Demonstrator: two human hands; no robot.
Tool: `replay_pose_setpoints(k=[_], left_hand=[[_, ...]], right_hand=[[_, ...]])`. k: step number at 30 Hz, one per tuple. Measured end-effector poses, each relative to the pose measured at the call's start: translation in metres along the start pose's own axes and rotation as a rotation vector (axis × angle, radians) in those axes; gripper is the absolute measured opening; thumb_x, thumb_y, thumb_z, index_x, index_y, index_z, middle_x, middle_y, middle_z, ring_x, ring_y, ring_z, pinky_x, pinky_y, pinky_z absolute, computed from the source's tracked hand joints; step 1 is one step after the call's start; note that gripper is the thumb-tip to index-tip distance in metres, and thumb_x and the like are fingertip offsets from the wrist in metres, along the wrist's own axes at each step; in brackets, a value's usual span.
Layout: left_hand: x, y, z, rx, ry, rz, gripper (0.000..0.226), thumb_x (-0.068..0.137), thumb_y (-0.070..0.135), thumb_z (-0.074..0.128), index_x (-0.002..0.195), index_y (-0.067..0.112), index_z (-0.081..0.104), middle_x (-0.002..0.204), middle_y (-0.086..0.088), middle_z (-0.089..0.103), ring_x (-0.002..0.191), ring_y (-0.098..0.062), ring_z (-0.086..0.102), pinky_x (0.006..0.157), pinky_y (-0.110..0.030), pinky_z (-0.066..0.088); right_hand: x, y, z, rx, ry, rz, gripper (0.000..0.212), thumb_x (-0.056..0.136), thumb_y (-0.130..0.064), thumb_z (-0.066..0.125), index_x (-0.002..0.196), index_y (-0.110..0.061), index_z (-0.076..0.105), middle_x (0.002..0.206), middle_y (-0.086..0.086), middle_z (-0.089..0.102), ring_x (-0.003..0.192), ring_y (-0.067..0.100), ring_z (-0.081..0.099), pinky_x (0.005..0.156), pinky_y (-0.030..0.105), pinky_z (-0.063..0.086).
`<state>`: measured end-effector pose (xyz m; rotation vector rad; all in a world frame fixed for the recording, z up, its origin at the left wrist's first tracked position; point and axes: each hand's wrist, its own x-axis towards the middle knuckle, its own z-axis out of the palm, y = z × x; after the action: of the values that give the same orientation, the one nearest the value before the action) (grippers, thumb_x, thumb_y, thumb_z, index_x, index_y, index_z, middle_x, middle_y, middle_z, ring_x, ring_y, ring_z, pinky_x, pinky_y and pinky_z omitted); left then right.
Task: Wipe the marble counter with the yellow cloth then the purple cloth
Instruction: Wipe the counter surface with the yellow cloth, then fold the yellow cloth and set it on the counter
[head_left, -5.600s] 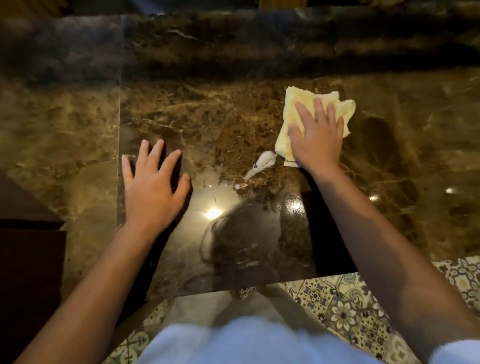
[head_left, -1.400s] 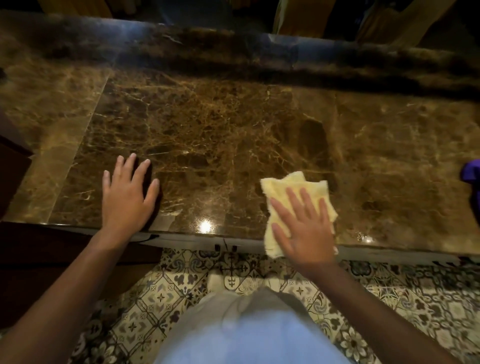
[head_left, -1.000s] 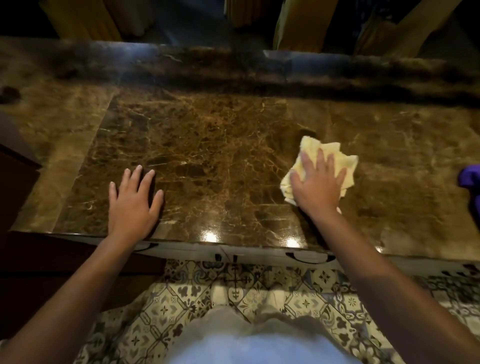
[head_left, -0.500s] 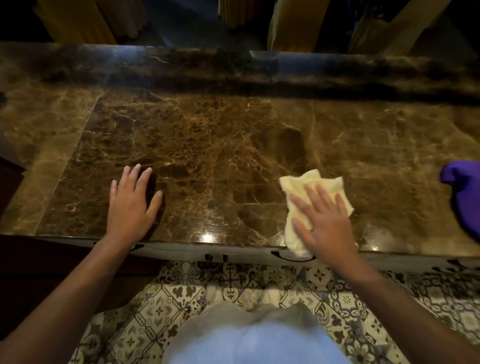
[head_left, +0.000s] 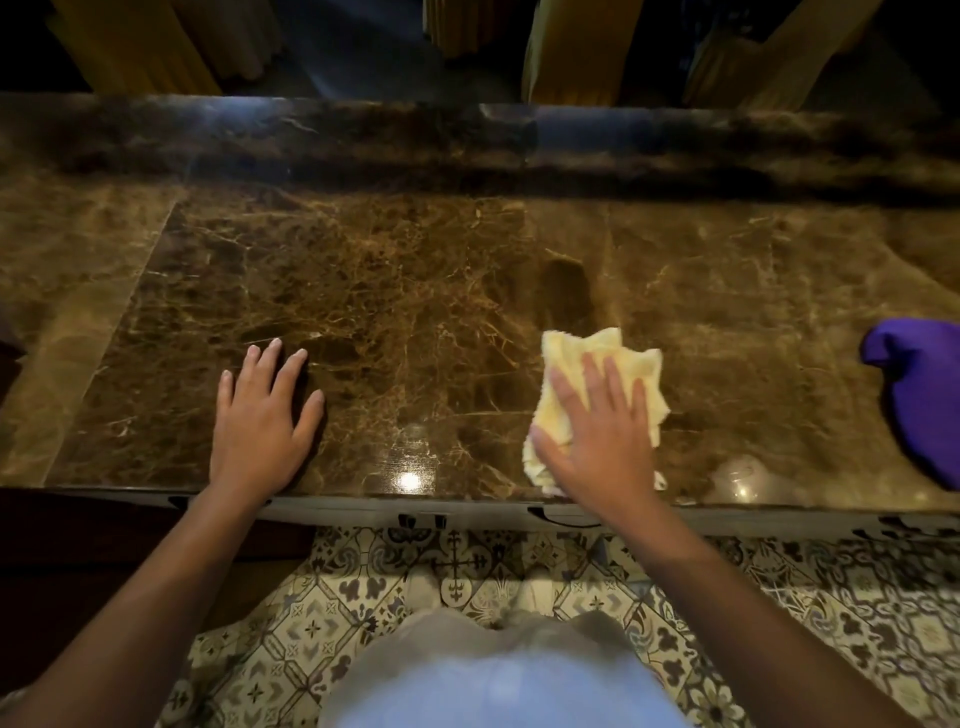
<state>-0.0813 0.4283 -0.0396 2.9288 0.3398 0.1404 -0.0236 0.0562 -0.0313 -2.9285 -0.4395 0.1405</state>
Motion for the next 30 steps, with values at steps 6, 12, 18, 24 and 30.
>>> replay_pose_setpoints(k=[6,12,18,24,30], left_hand=[[0.0,0.004,-0.003,-0.057,0.031,-0.015,0.056,0.102,0.037,0.053,0.149,0.009,0.047,0.164,-0.021,0.033,0.156,-0.039,0.023,0.124,-0.06,0.019],[0.001,0.039,-0.005,-0.153,0.041,0.133,0.053,0.096,0.026,0.065,0.144,0.006,0.054,0.163,-0.02,0.036,0.157,-0.037,0.021,0.124,-0.06,0.021],[-0.013,0.074,-0.003,-0.27,-0.006,0.234,0.051,0.097,0.03,0.062,0.143,0.008,0.056,0.163,-0.016,0.037,0.157,-0.035,0.021,0.124,-0.061,0.024],[-0.023,0.108,-0.011,-0.535,-0.076,0.186,0.067,0.104,0.058,0.028,0.145,0.012,0.055,0.165,-0.004,0.036,0.159,-0.018,0.014,0.126,-0.044,0.02],[-0.025,0.138,-0.021,-0.771,-0.232,0.127,0.075,0.1,0.07,0.017,0.147,0.024,0.056,0.163,0.004,0.041,0.155,-0.015,0.027,0.124,-0.043,0.026]], right_hand=[[-0.026,-0.033,0.001,0.131,-0.07,-0.315,0.105,0.077,-0.091,0.04,0.161,-0.031,0.016,0.171,0.008,-0.003,0.157,0.028,-0.011,0.124,0.06,-0.001],[-0.049,-0.008,0.008,0.002,-0.053,-0.424,0.089,0.08,-0.063,0.069,0.156,-0.035,0.031,0.17,0.005,0.013,0.158,0.028,0.004,0.124,0.061,0.012],[-0.046,-0.021,-0.002,0.312,0.132,-0.272,0.035,0.089,-0.033,0.06,0.121,-0.025,0.072,0.133,-0.001,0.069,0.128,0.023,0.061,0.107,0.051,0.047],[-0.031,-0.053,-0.068,1.159,-0.024,0.204,0.026,0.102,-0.039,0.054,0.115,-0.024,0.071,0.097,0.004,0.079,0.087,0.021,0.075,0.077,0.047,0.063],[-0.022,-0.08,-0.121,1.603,-0.027,0.266,0.023,0.099,-0.033,0.056,0.113,-0.023,0.071,0.105,-0.001,0.08,0.097,0.017,0.077,0.08,0.036,0.063]])
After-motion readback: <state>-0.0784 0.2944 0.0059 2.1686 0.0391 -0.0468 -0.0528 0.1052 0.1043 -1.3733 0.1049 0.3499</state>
